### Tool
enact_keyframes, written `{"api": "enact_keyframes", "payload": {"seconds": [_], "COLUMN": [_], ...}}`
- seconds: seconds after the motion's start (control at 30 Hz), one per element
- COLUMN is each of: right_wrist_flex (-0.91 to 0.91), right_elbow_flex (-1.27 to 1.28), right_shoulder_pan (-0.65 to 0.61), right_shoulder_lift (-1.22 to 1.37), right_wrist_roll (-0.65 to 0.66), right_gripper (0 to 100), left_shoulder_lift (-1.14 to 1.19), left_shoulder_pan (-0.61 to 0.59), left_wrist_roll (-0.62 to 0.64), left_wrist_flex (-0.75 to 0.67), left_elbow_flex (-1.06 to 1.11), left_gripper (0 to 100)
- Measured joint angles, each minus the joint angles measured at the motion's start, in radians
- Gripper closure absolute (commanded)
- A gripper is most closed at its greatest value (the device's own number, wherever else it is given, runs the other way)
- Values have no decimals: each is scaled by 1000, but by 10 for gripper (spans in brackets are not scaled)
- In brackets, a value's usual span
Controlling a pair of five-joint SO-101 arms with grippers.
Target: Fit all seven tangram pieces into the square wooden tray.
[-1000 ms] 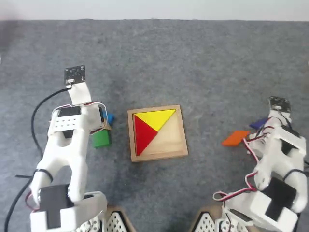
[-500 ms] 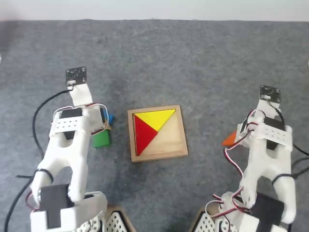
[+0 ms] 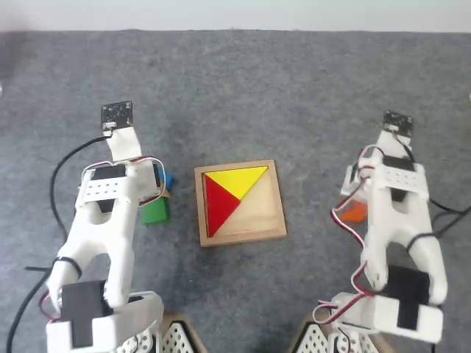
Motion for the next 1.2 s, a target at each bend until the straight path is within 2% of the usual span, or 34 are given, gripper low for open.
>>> {"api": "enact_keyframes", "payload": {"seconds": [0.13, 0.33, 0.43, 0.67, 0.87, 0.97, 1.07, 1.2], "right_wrist_flex": [66, 130, 157, 236, 250, 262, 305, 382], "right_elbow_flex": [-51, -104, -153, -293, -322, -359, -436, -562], "right_shoulder_pan": [-43, -37, -40, -8, 8, 8, -2, -48], "right_shoulder_lift": [61, 199, 272, 385, 399, 404, 419, 422], "right_wrist_roll": [-129, -339, -370, -373, -313, -227, -63, 258], "right_gripper": [713, 713, 730, 894, 918, 915, 887, 885], "left_shoulder_lift": [0, 0, 0, 0, 0, 0, 0, 0], "left_shoulder_pan": [0, 0, 0, 0, 0, 0, 0, 0], "left_wrist_roll": [0, 0, 0, 0, 0, 0, 0, 0], "left_wrist_flex": [0, 0, 0, 0, 0, 0, 0, 0], "left_elbow_flex": [0, 0, 0, 0, 0, 0, 0, 0], "left_gripper": [977, 977, 977, 977, 977, 977, 977, 977]}}
